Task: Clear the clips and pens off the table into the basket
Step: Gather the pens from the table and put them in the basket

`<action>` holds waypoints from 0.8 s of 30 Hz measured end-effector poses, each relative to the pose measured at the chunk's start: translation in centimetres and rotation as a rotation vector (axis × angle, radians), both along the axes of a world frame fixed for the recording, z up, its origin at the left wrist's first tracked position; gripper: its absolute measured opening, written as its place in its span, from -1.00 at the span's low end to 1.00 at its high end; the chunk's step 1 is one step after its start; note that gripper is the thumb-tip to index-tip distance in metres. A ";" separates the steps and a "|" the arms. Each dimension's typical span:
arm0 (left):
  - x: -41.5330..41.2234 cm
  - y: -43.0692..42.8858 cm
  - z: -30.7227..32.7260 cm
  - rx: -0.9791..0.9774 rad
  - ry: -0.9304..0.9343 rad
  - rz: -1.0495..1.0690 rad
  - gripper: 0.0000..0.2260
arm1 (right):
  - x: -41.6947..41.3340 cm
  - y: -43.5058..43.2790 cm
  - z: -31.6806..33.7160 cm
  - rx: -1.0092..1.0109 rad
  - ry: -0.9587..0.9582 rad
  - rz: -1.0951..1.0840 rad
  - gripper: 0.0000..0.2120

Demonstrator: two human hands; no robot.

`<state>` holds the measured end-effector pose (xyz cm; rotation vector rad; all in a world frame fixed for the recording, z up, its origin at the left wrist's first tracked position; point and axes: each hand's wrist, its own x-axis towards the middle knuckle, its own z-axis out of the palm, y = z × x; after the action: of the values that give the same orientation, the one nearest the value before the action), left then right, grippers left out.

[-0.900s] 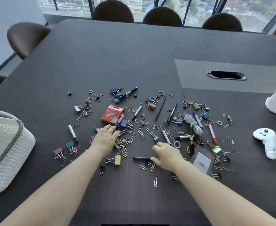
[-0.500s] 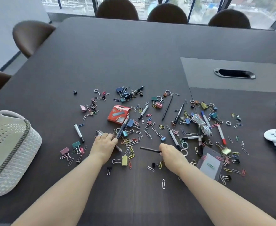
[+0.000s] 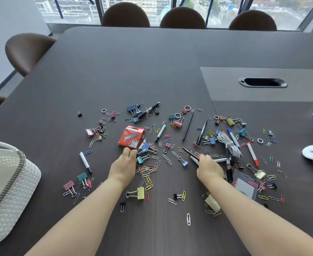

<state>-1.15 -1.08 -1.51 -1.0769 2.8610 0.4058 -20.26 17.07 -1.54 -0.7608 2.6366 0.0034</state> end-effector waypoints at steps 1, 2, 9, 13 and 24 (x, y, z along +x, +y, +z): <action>-0.6 -0.3 -0.1 0.006 0.018 0.013 -0.75 | 0.0 0.0 -0.3 -0.020 0.004 0.011 -0.75; -1.1 -0.5 -0.2 0.011 0.022 0.039 -0.72 | 0.0 -0.1 -0.5 -0.055 0.009 0.021 -0.80; -2.9 -0.9 -1.2 0.008 -0.021 0.139 -0.70 | 0.0 1.1 -0.2 -0.287 0.074 0.009 -0.94; -3.2 -0.3 0.0 0.028 -0.020 0.177 -0.73 | -1.3 3.7 0.5 -0.237 0.155 -0.073 -0.84; -6.6 4.2 0.7 0.026 0.277 -0.017 -0.75 | -4.8 5.7 -1.8 -0.241 0.241 -0.182 -0.76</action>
<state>-7.79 3.15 -0.78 -1.0680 3.0888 0.6355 -25.08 22.80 -3.33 -0.6253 2.9651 -0.2955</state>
